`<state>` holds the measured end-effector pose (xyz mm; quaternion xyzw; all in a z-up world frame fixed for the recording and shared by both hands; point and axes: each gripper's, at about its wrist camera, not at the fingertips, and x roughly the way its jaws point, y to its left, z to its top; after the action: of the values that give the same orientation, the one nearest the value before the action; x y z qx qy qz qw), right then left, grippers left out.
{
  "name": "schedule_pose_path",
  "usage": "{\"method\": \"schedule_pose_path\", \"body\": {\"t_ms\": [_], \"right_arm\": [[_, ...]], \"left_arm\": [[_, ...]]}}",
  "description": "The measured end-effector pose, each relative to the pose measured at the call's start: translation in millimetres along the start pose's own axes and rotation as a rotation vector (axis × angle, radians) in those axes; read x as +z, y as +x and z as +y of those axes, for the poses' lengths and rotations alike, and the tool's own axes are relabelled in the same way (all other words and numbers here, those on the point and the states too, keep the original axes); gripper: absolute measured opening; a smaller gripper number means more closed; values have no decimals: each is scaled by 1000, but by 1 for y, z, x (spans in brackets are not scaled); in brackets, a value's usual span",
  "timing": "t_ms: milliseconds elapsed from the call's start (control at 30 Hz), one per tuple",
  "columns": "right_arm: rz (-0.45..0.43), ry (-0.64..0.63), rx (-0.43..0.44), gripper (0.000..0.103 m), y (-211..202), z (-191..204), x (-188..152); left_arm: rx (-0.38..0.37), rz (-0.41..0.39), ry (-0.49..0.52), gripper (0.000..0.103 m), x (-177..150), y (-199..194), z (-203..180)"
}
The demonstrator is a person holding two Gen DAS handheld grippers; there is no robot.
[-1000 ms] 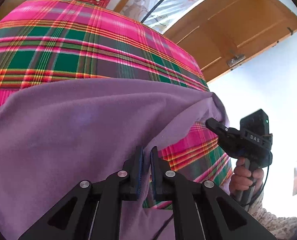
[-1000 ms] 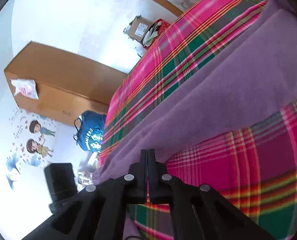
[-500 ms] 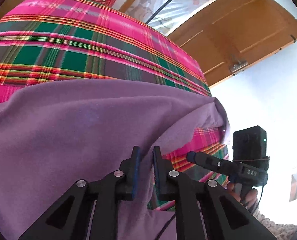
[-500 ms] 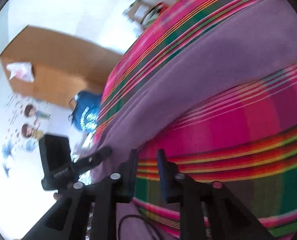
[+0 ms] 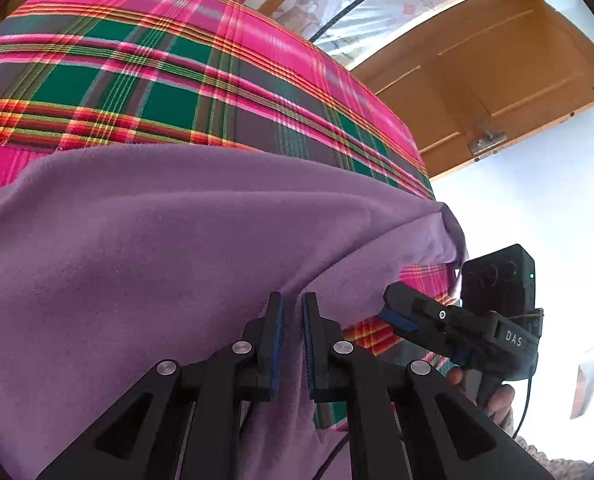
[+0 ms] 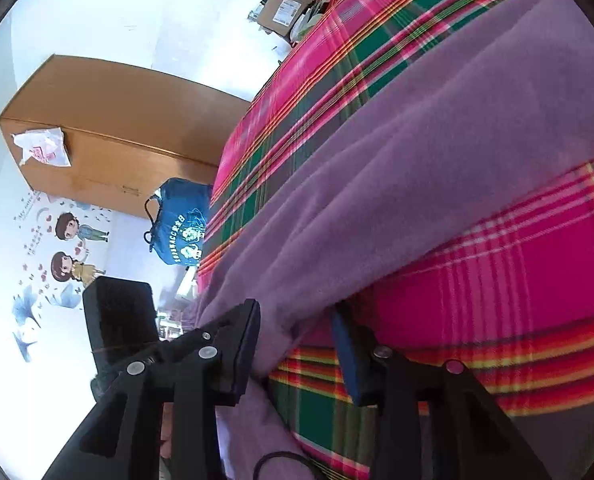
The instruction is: Fold clothes
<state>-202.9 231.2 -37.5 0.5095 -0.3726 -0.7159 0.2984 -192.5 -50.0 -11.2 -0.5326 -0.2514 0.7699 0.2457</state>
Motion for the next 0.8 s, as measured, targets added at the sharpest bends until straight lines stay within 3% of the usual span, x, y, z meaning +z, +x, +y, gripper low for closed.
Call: {"method": "schedule_pose_path", "body": {"t_ms": [267,300,367,467,600,633,800], "right_arm": [[41,-31,-18,35,15,14,-4],[42,-26,-26,32,18,14,-4],[35,-32,-57,17,20,14,-4],[29,-67,-78,7,21,17,-7],[23,-35,-65,7,6,14,-12],[19,-25,-65,7,0,13,-14],[0,20,-73,5,-25,10,-32]], "left_arm": [[-1,5,9,10,-2,0,-1],[-4,5,5,10,-2,1,-1],[-12,10,-4,10,-2,1,1],[-19,17,-16,13,-1,1,2],[-11,9,-23,22,1,-3,2],[24,-1,-15,25,2,-5,2],[21,-15,-42,25,5,-9,11]]}}
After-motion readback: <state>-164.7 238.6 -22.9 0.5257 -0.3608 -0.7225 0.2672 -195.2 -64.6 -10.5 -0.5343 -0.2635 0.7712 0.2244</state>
